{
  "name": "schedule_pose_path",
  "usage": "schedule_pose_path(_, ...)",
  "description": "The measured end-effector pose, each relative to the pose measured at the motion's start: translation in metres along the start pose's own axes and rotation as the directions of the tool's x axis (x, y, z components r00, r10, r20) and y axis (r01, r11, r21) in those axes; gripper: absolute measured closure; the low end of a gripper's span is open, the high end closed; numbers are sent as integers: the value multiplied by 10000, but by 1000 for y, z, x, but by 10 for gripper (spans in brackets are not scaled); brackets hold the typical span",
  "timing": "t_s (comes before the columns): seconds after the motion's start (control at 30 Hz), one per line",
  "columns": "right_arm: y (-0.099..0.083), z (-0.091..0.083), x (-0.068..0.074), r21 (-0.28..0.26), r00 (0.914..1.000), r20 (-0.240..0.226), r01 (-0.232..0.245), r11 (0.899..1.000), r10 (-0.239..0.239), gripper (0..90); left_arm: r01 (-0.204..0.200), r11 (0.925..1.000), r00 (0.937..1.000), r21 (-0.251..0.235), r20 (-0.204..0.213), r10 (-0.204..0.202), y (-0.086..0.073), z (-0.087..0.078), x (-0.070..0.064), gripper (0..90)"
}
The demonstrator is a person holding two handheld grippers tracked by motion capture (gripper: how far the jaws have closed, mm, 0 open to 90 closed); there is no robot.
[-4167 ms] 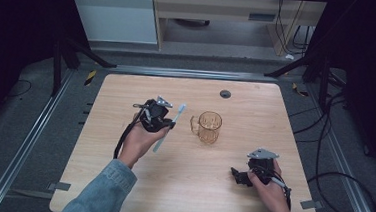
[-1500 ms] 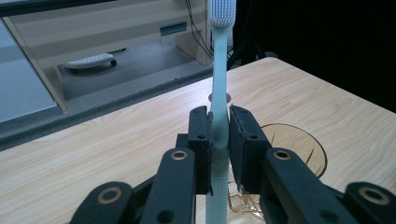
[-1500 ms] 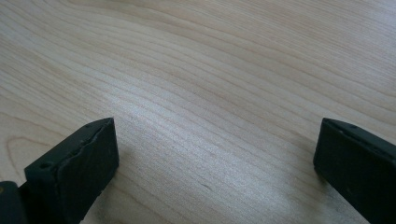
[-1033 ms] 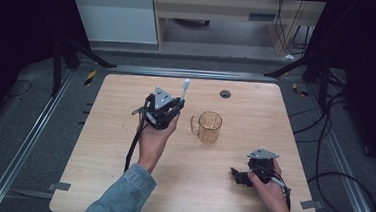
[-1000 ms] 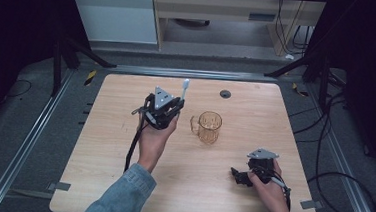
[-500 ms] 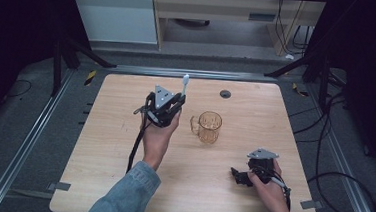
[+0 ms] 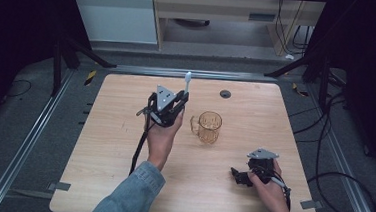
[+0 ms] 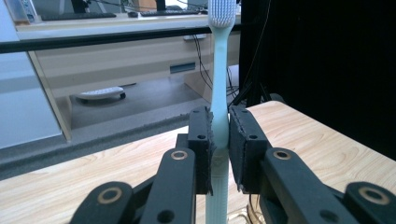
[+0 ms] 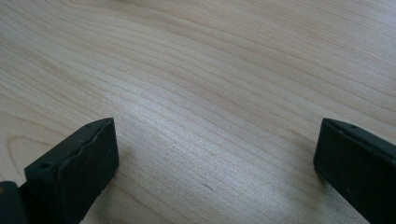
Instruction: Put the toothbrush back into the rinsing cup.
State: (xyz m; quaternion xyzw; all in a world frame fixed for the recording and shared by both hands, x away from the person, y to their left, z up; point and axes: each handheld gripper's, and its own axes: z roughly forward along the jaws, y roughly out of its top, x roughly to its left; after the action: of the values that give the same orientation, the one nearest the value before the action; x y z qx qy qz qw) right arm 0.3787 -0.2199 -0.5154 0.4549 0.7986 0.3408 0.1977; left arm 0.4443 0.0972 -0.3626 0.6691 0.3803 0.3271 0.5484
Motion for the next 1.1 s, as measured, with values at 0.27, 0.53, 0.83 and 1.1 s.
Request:
schedule_pose_path(0.27, 0, 0, 0, -5, 10000, -4, 15, 10000, -15, 4, 146, 9987, 9998, -487, -123, -152, 5, 0, 0, 789)
schedule_pose_path(0.53, 0, 0, 0, 1, 10000, -2, 2, 10000, -2, 4, 137, 9969, 9996, -770, -247, -157, 5, -2, -3, 788)
schedule_pose_path(0.83, 0, 0, 0, 7, 10000, -40, 21, 10000, -21, 4, 251, 9934, 9989, -1115, -372, -294, 6, -3, -7, 788)
schedule_pose_path(1.1, 0, 0, 0, 9, 10000, -45, 35, 10000, -35, 4, 258, 9911, 9991, -1303, -305, -301, 5, 2, -12, 788)
